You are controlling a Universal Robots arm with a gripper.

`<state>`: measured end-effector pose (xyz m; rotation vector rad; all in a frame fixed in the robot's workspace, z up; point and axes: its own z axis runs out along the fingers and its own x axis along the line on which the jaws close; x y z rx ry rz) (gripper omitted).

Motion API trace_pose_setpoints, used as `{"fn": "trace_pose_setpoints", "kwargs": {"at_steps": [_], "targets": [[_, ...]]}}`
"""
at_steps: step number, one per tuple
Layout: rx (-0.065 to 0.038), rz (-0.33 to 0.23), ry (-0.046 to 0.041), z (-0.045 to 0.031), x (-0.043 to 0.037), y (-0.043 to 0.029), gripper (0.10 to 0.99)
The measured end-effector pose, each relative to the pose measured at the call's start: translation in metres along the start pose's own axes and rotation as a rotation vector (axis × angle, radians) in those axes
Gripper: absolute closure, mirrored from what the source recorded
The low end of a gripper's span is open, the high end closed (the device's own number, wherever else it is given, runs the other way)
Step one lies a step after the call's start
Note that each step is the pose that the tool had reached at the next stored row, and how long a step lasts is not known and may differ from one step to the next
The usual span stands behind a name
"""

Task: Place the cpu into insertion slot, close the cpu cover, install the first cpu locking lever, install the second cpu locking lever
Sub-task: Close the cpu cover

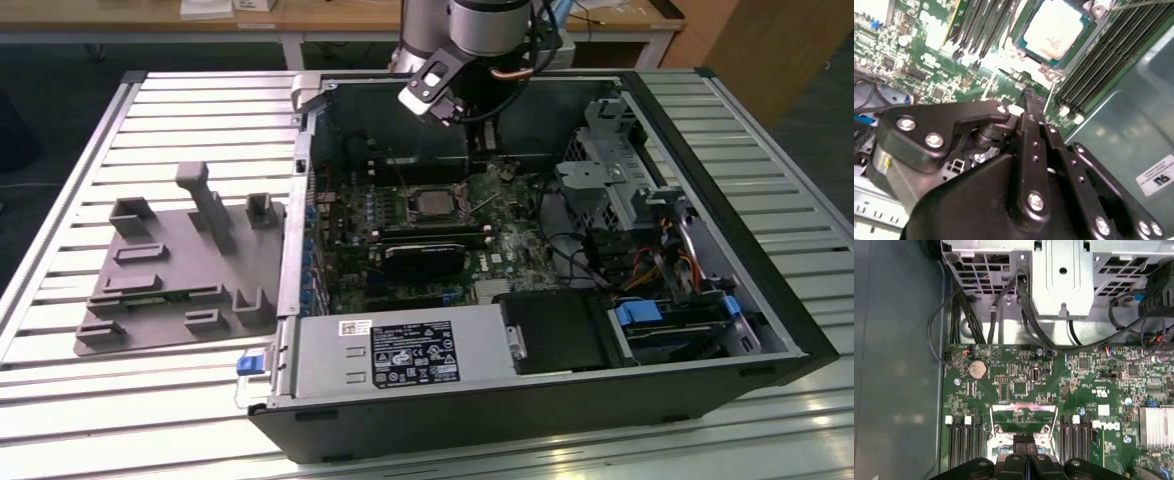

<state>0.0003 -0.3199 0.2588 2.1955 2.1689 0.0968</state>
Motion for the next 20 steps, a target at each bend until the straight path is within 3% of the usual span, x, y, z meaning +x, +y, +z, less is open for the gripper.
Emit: {"fn": "trace_pose_setpoints", "kwargs": {"at_steps": [12,16,20], "targets": [[0.003,0.0,-0.0001,0.0041,0.0006,0.0472,0.984],[0.003,0.0,-0.0003,0.0073,0.0006,0.0502,0.984],[0.003,0.0,-0.0002,0.0149,0.0005,0.0505,0.984]]}}
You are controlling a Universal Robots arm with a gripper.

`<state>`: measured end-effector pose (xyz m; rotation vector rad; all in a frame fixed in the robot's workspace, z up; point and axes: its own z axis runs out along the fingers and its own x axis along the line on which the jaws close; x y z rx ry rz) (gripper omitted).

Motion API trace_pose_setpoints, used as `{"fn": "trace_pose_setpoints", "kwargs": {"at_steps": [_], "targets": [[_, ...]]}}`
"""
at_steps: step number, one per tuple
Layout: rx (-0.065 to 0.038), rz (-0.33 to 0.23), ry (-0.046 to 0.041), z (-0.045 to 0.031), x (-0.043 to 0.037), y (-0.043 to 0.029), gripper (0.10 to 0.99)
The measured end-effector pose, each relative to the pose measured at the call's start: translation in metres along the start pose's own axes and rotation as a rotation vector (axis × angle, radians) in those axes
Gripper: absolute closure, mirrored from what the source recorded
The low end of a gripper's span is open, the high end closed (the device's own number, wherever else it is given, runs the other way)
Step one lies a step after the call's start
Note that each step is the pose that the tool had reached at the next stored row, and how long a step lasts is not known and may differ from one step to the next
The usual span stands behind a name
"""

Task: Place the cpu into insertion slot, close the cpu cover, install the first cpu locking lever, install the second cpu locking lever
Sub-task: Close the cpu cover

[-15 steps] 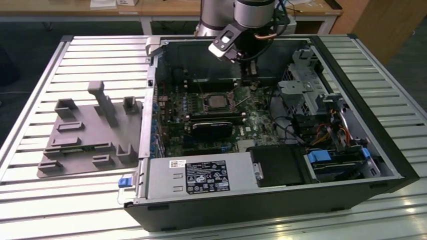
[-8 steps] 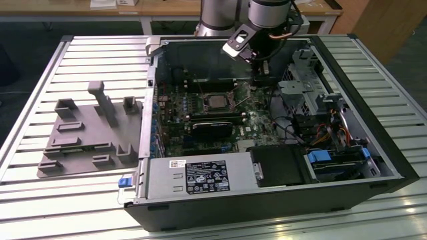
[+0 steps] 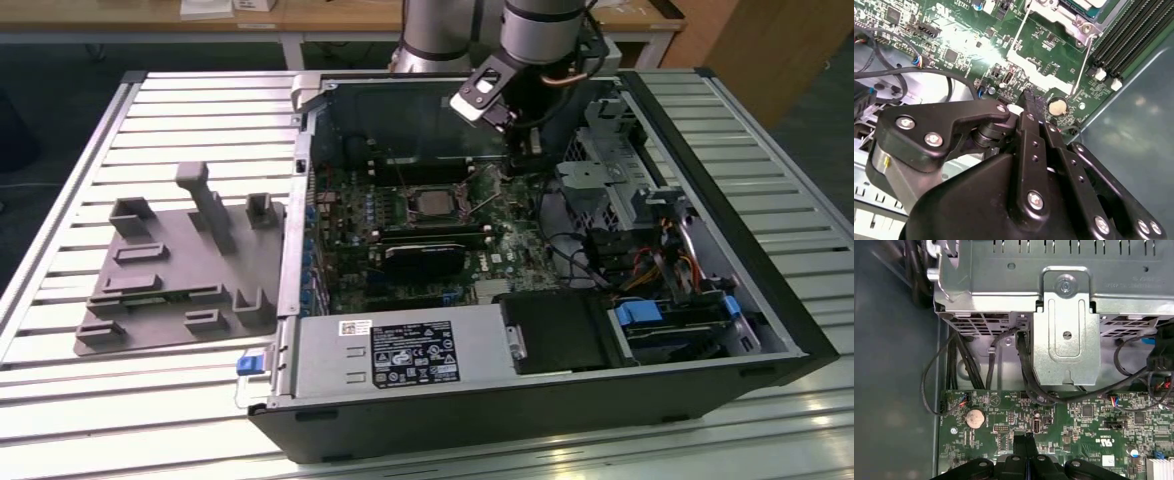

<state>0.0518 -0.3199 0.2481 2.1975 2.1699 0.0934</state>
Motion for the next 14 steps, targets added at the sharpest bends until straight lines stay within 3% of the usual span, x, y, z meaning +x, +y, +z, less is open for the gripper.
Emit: {"fn": "trace_pose_setpoints", "kwargs": {"at_steps": [8,14], "targets": [[0.0,0.0,0.0001,0.0136,-0.0001,-0.0006,0.984],[0.0,0.0,-0.0001,0.0139,-0.0001,-0.0006,0.984]]}}
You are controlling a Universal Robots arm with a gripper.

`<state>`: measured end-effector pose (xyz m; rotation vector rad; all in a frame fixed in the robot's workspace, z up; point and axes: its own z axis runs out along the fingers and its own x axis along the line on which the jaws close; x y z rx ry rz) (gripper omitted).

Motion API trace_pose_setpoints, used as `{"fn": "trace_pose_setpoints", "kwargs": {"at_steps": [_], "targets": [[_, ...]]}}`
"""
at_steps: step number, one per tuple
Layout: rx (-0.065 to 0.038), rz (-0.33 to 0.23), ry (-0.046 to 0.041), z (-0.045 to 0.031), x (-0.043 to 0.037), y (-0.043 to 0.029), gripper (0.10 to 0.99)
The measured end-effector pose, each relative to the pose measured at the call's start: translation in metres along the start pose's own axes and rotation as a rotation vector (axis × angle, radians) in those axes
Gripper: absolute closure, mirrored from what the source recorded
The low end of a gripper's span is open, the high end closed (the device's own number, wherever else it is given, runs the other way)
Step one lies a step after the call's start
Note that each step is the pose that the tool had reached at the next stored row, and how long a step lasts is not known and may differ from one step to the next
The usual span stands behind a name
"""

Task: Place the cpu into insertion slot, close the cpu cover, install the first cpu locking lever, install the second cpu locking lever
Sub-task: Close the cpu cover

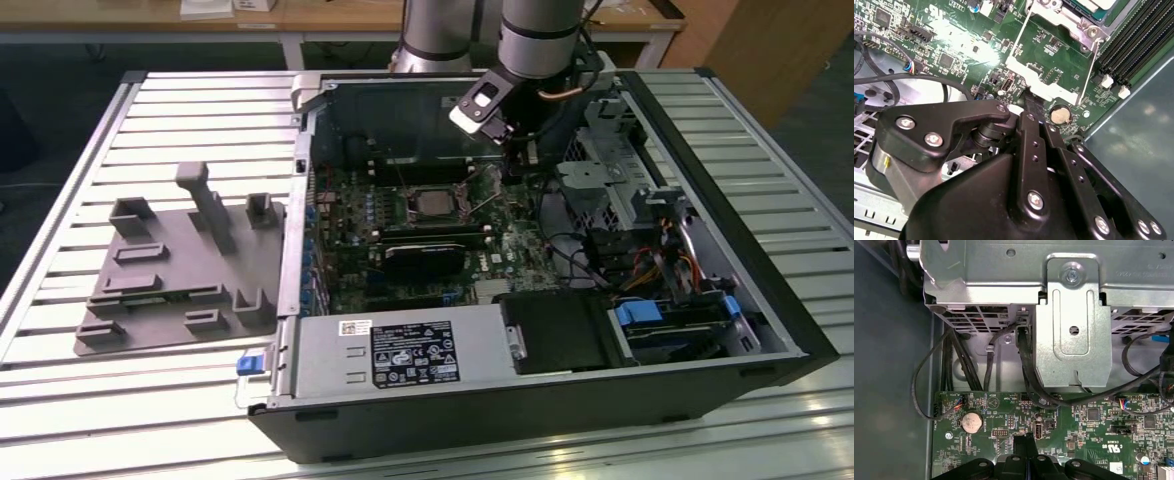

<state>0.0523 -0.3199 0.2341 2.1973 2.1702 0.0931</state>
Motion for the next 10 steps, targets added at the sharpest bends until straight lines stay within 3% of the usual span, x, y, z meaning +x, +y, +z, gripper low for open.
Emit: {"fn": "trace_pose_setpoints", "kwargs": {"at_steps": [1,3,5,10], "targets": [[0.001,0.0,-0.0001,0.0,0.0,0.0,0.984],[0.019,0.0,-0.0001,0.0002,0.0,0.0003,0.984],[0.051,0.0,-0.0004,0.0004,0.0,0.001,0.984],[0.142,0.001,-0.0017,0.0011,0.0,0.0032,0.984]]}}
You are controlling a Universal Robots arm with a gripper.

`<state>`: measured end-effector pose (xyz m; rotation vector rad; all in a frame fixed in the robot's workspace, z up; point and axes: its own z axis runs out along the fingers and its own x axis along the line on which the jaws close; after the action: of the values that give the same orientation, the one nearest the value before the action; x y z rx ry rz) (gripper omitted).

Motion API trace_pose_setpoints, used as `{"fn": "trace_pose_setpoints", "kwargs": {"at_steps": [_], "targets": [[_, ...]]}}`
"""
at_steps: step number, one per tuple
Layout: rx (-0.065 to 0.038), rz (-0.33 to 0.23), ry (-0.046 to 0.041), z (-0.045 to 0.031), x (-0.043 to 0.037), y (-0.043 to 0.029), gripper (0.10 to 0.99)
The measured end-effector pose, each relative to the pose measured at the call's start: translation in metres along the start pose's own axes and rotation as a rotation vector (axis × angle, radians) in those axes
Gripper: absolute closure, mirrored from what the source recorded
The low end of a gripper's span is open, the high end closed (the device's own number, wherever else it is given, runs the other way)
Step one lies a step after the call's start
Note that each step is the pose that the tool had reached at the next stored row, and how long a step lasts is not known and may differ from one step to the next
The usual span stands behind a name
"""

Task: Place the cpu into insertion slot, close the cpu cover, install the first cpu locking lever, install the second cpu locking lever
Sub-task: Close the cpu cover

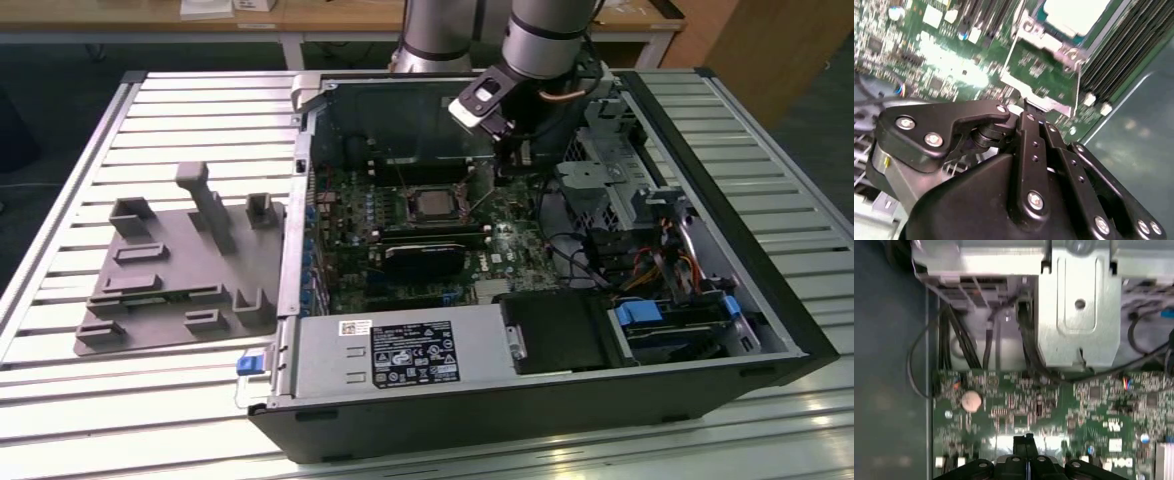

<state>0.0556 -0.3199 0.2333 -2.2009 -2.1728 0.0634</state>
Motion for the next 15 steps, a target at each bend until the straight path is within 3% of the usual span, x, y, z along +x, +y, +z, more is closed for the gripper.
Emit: {"fn": "trace_pose_setpoints", "kwargs": {"at_steps": [3,4,10,15], "targets": [[0.055,0.0,-0.0007,0.0002,0.0,0.0011,0.984],[0.061,0.0,-0.0008,0.0002,0.0,0.0011,0.984],[0.061,0.0,-0.0007,0.0003,0.0001,0.0001,0.984],[0.057,0.0,-0.0006,0.0012,-0.0002,-0.0137,0.984]]}}
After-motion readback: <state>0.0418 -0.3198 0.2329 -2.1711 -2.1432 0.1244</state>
